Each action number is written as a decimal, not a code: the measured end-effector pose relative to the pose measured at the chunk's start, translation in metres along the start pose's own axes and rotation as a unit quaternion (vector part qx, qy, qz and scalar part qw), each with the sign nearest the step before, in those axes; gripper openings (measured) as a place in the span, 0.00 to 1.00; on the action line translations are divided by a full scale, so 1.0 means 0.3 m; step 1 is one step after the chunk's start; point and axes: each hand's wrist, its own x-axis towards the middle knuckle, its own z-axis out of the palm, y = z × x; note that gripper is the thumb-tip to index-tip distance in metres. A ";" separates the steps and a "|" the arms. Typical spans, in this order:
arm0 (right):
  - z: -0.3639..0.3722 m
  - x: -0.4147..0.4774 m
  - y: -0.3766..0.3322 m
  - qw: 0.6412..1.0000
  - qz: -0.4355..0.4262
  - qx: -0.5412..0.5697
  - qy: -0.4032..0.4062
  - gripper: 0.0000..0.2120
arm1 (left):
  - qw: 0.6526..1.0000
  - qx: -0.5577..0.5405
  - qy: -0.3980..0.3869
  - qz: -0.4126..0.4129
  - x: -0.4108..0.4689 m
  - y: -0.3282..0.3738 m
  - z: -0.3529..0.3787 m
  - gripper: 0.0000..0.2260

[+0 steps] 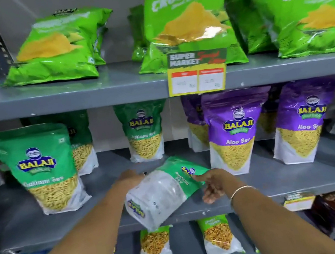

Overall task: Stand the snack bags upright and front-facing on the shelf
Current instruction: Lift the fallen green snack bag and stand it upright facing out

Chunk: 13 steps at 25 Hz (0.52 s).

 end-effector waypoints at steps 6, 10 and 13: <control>0.217 0.038 0.043 0.971 -0.046 0.235 -0.011 0.10 | 0.966 -0.174 -0.189 -0.010 0.051 -0.095 -0.025 0.18; 0.222 0.077 0.043 0.956 -0.107 0.273 -0.006 0.34 | 0.952 -0.178 -0.247 -0.029 0.032 -0.112 -0.056 0.10; 0.234 -0.020 -0.015 0.963 -0.138 0.232 0.004 0.22 | 0.952 -0.147 -0.267 -0.024 -0.002 -0.093 -0.102 0.09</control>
